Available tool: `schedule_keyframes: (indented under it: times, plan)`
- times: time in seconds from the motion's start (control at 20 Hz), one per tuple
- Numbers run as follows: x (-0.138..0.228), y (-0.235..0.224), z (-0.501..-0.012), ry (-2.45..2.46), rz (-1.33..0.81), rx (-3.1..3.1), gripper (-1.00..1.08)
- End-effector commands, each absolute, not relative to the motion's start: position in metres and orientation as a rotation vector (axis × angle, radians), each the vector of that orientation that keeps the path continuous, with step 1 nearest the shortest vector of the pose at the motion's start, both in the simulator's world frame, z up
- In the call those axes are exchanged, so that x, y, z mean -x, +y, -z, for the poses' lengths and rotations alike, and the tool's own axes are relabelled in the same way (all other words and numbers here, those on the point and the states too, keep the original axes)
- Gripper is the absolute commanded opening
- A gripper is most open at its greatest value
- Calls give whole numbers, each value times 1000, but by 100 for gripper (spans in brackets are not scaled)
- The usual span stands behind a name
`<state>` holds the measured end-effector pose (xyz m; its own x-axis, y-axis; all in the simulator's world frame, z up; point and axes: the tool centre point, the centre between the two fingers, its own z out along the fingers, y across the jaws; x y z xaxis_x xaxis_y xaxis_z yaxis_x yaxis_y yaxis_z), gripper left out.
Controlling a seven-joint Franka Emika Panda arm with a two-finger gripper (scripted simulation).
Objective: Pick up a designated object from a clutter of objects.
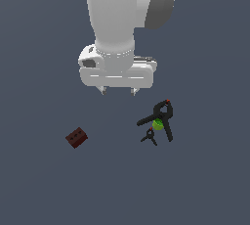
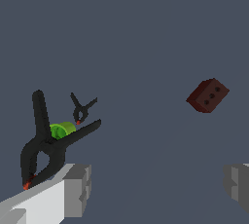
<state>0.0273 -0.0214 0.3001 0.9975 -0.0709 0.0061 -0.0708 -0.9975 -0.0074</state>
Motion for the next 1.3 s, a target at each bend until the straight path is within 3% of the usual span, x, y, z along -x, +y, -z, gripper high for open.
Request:
schedule_keyframes:
  times: [0.0, 0.6, 1.25]
  plan:
    - [-36, -35, -285, 194, 7, 3122, 100]
    - [-73, -135, -176, 754, -2, 3021, 100]
    - [-72, -216, -87, 1153, -1, 2918, 100]
